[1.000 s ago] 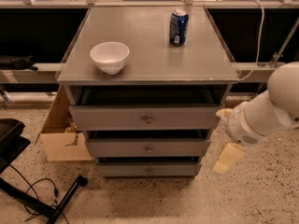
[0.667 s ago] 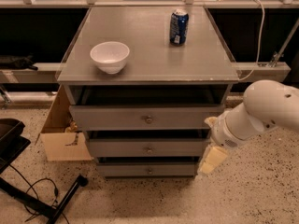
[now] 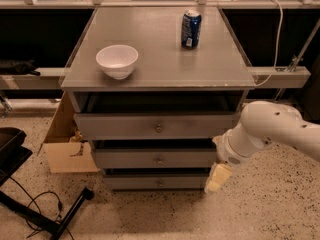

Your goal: Open middle drawer

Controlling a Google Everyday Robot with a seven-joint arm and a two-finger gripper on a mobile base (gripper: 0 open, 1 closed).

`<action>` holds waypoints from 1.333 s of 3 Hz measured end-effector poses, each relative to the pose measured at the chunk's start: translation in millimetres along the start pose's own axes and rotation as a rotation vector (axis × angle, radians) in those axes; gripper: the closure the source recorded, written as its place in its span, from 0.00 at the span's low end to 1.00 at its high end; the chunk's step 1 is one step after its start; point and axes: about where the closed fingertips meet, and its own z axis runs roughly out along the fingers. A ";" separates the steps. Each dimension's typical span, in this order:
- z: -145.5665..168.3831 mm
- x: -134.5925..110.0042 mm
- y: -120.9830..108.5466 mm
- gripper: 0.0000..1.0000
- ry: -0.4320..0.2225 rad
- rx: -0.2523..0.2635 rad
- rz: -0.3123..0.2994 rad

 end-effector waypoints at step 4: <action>128.1 3.4 -23.9 0.00 0.250 0.130 -0.225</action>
Offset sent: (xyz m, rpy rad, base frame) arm 0.0086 0.0334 -0.0970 -0.2577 -0.0621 0.1598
